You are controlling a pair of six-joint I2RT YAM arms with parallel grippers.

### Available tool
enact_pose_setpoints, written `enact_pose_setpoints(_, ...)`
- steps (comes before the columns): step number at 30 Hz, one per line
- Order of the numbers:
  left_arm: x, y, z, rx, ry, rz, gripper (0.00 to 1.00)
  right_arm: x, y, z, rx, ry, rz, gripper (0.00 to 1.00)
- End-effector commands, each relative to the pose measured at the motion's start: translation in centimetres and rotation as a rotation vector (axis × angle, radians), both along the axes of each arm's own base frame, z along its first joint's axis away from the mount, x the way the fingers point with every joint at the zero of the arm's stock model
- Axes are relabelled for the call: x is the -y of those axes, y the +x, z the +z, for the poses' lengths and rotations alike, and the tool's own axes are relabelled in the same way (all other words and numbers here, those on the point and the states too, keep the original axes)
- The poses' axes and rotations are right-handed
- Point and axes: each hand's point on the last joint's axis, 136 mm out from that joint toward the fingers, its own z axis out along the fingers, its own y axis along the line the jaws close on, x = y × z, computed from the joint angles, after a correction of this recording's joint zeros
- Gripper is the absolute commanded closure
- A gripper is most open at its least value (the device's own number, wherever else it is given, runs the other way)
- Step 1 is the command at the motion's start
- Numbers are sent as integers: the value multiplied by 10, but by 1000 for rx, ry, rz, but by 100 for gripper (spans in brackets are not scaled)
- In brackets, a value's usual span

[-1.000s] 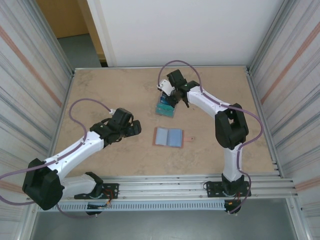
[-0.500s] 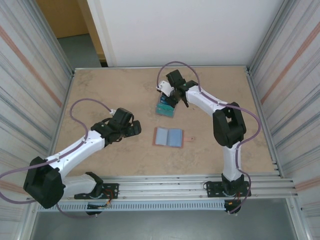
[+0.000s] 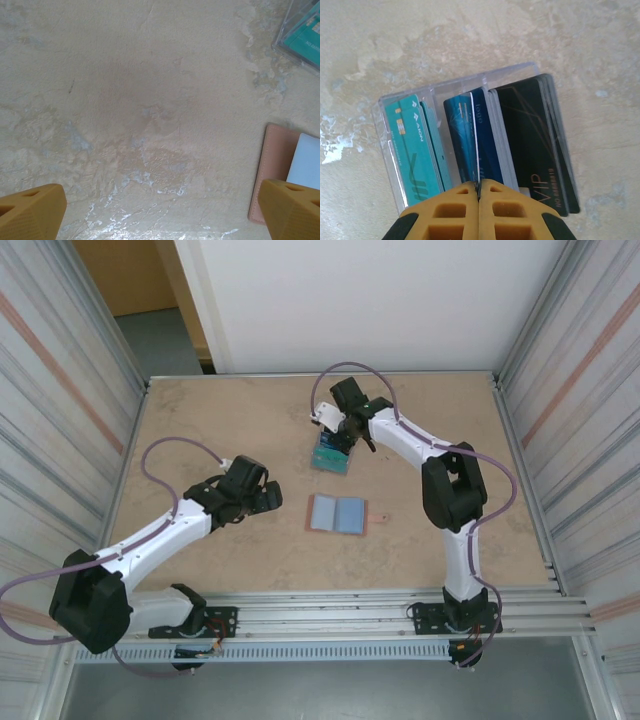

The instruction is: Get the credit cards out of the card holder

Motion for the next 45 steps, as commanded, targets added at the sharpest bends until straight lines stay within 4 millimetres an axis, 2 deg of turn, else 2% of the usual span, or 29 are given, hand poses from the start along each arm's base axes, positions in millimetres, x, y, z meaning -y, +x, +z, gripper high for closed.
enact_pose_setpoints(1,-2,4,1,5,1,13,1,8,4,-6,-21,-27,5,100)
enact_pose_setpoints(5,-2,5,1,4,2,15,1,11,3,-10,-28,-38,-1,100)
enact_pose_setpoints(7,-3,5,2,6,3,17,1,12,3,-7,-26,-37,-5,84)
enact_pose_setpoints(10,-3,6,5,12,3,20,1,12,1,1,-19,-26,-13,72)
enact_pose_setpoints(12,-4,7,7,17,4,19,1,12,1,11,-7,-8,-32,67)
enact_pose_setpoints(17,-11,9,14,41,3,30,1,15,-6,44,43,77,-99,63)
enact_pose_setpoints(22,-36,13,22,89,32,77,1,35,-28,78,124,211,-237,57)
enact_pose_setpoints(27,-74,15,40,211,128,146,1,79,-60,92,204,314,-421,51)
enact_pose_setpoints(30,-91,15,52,304,187,177,1,118,-80,93,265,345,-573,45)
enact_pose_setpoints(33,-103,17,63,405,242,188,1,155,-101,96,330,397,-719,34)
enact_pose_setpoints(34,-105,19,67,445,263,180,1,169,-109,98,360,416,-770,27)
enact_pose_setpoints(35,-108,20,69,483,289,171,1,183,-116,98,389,433,-826,6)
enact_pose_setpoints(36,-110,22,70,517,306,162,1,194,-122,100,416,452,-872,1)
enact_pose_setpoints(40,-124,26,70,618,349,162,1,237,-144,99,497,518,-1022,1)
enact_pose_setpoints(45,-142,28,59,655,336,175,1,268,-159,95,552,560,-1124,1)
